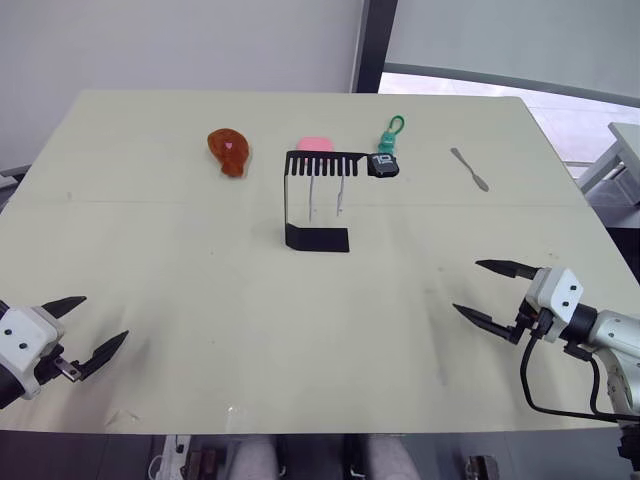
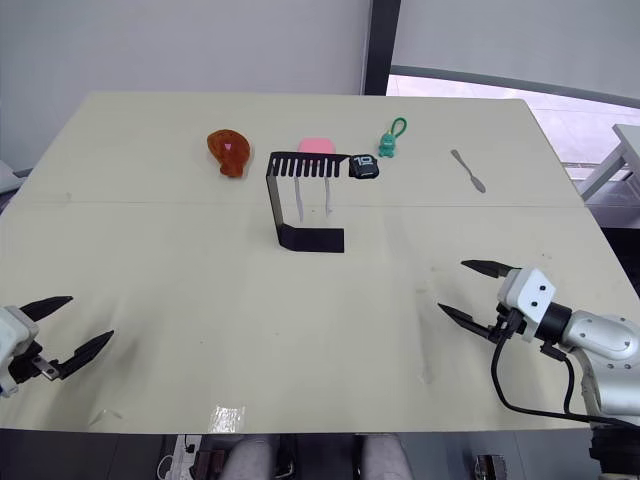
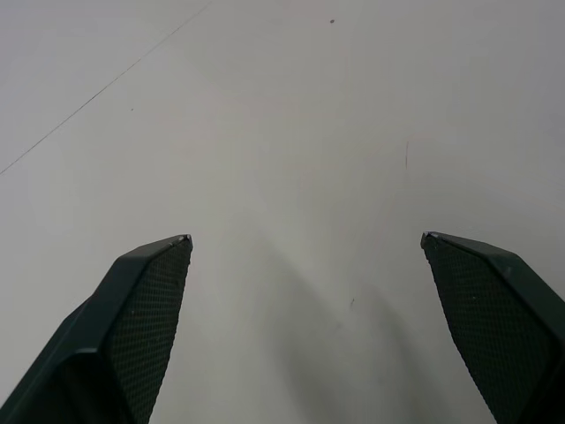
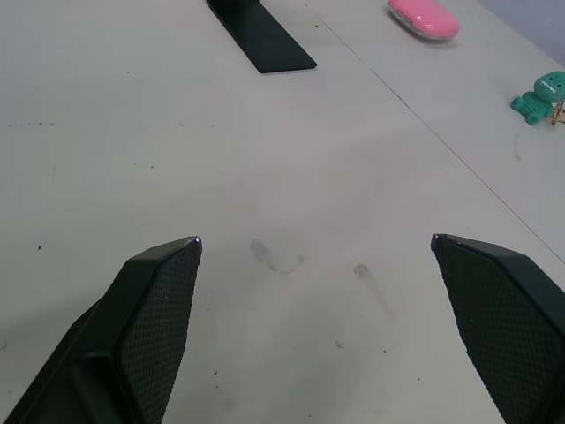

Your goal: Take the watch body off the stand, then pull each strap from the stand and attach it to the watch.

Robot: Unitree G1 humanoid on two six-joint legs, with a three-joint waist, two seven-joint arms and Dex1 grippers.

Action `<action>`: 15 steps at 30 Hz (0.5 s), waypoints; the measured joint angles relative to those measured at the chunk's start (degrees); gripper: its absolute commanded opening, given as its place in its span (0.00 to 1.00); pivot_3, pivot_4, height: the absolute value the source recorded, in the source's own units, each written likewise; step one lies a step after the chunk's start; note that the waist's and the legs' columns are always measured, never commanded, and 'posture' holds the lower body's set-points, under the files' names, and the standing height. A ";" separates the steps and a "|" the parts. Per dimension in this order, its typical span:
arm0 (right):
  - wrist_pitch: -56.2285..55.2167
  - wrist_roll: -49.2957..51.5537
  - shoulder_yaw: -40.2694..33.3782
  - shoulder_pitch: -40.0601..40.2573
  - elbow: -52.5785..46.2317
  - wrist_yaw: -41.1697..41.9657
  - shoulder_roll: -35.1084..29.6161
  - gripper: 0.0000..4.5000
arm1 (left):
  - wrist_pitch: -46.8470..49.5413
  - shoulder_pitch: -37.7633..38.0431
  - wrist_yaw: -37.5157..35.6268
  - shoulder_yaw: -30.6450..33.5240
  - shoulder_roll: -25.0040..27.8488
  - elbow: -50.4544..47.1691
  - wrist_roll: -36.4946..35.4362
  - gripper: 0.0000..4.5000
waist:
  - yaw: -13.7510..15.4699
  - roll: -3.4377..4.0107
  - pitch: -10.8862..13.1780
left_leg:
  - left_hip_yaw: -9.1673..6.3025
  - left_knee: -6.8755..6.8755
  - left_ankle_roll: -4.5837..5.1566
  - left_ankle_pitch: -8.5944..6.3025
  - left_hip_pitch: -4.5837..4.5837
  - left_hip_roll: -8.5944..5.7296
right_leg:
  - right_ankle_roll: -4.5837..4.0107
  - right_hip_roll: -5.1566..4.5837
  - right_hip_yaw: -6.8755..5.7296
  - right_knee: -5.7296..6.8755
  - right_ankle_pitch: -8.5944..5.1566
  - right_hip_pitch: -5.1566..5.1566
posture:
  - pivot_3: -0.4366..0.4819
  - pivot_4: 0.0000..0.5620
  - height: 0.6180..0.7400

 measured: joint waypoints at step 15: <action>3.92 1.06 -0.06 0.71 -0.37 -2.05 3.75 0.98 | 6.84 -2.92 -1.69 -2.10 -0.39 -5.47 -8.49 1.00 | 0.08 0.01 0.00 | 0.00 0.03 -0.01 0.01 0.00 -0.01 | 0.00 0.01 0.02 0.05 0.00 0.00 | 0.48 0.27 1.00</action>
